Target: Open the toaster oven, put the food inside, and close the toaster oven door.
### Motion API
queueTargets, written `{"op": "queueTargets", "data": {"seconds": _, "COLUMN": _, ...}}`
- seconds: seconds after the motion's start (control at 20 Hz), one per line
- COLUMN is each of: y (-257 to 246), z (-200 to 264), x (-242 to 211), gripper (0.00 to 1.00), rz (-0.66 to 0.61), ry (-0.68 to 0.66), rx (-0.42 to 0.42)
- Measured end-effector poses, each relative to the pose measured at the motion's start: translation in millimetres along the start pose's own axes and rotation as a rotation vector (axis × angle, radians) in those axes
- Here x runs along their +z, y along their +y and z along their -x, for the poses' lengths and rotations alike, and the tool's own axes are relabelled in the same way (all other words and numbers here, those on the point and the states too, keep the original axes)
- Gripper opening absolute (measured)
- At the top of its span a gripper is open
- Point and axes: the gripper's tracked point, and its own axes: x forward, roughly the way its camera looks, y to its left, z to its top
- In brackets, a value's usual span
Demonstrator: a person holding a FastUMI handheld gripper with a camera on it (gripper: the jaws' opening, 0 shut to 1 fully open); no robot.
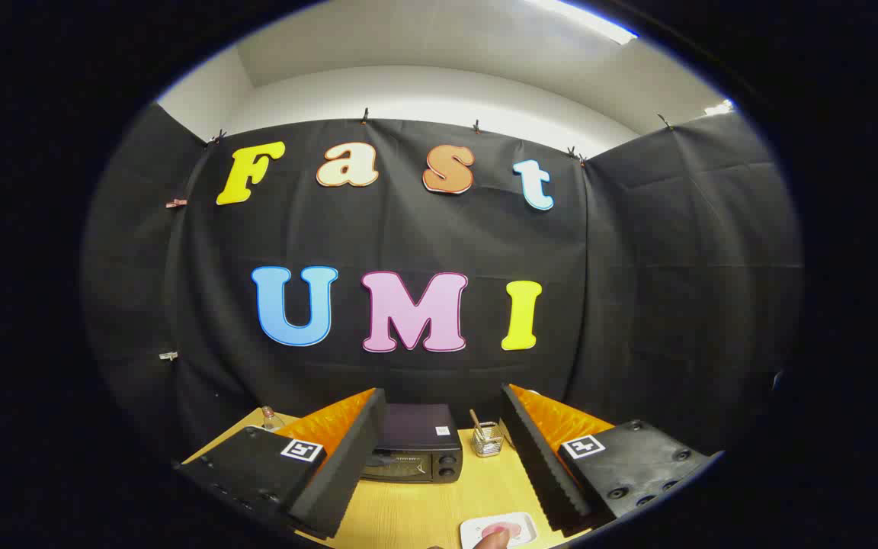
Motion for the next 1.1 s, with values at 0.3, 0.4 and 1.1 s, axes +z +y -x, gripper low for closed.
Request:
{"op": "queueTargets", "data": {"seconds": 0.3, "y": -0.9, "z": -3.7, "x": -2.6, "gripper": 0.97, "rz": 0.004, "ry": 0.005, "rx": -0.005}}
{"op": "queueTargets", "data": {"seconds": 0.4, "y": -0.9, "z": -3.3, "x": -4.1, "gripper": 0.97, "rz": 0.003, "ry": 0.005, "rx": -0.006}}
{"op": "queueTargets", "data": {"seconds": 1.1, "y": 13.0, "z": -9.7, "x": -21.5, "gripper": 0.97, "rz": -0.010, "ry": 0.038, "rx": 0.020}}
